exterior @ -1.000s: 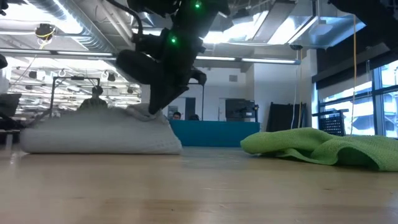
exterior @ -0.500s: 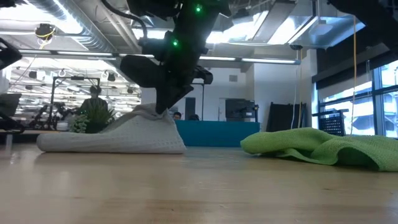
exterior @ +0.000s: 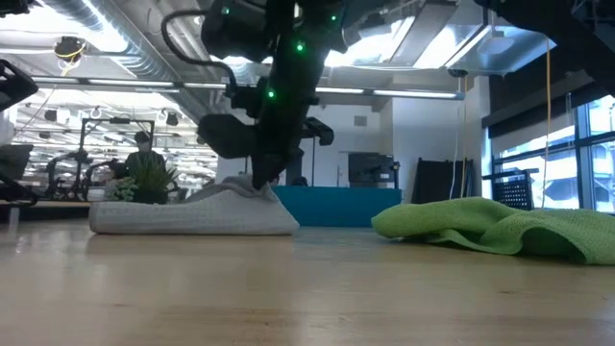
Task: Roll microfiber towels into tight, uniform cylinder then place into a basket
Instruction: Roll the gray microfiber cloth
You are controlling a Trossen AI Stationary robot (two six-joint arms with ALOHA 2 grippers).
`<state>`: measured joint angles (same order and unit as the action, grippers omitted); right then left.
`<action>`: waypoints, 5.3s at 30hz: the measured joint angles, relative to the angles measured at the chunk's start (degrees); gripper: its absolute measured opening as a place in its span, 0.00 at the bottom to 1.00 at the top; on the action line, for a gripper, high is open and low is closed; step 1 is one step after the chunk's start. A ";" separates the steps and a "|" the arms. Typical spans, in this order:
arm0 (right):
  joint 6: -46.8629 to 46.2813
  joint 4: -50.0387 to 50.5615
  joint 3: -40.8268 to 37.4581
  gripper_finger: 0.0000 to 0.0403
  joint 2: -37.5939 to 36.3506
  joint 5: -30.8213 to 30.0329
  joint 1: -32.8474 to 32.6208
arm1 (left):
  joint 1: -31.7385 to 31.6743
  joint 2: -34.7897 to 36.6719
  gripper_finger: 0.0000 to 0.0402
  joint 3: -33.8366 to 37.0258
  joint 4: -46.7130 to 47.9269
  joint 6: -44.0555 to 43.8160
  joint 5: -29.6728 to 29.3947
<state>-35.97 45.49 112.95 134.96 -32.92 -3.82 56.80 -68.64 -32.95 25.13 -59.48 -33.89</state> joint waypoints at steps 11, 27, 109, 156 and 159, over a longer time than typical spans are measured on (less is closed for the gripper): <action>1.08 0.18 0.00 0.17 0.02 9.04 2.19 | 0.11 -0.02 0.21 0.00 -0.32 -0.22 0.44; -0.84 1.63 0.49 0.49 -1.01 17.97 5.64 | -0.40 -0.02 0.22 0.02 -0.24 -0.33 -1.22; 15.44 -15.37 3.02 0.52 -4.99 15.94 -25.65 | 4.85 -0.04 0.29 0.07 1.00 9.09 5.01; 22.41 -5.48 3.23 0.51 7.18 11.82 -22.05 | 1.44 -17.49 0.32 0.86 -10.10 20.45 3.91; 21.27 -5.47 3.22 0.47 7.23 11.80 -22.07 | 1.44 -19.24 0.32 0.68 -10.67 17.96 3.06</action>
<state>-14.69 40.02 116.17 142.19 -21.12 -25.89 58.24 -87.88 -32.27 14.46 -41.53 -30.82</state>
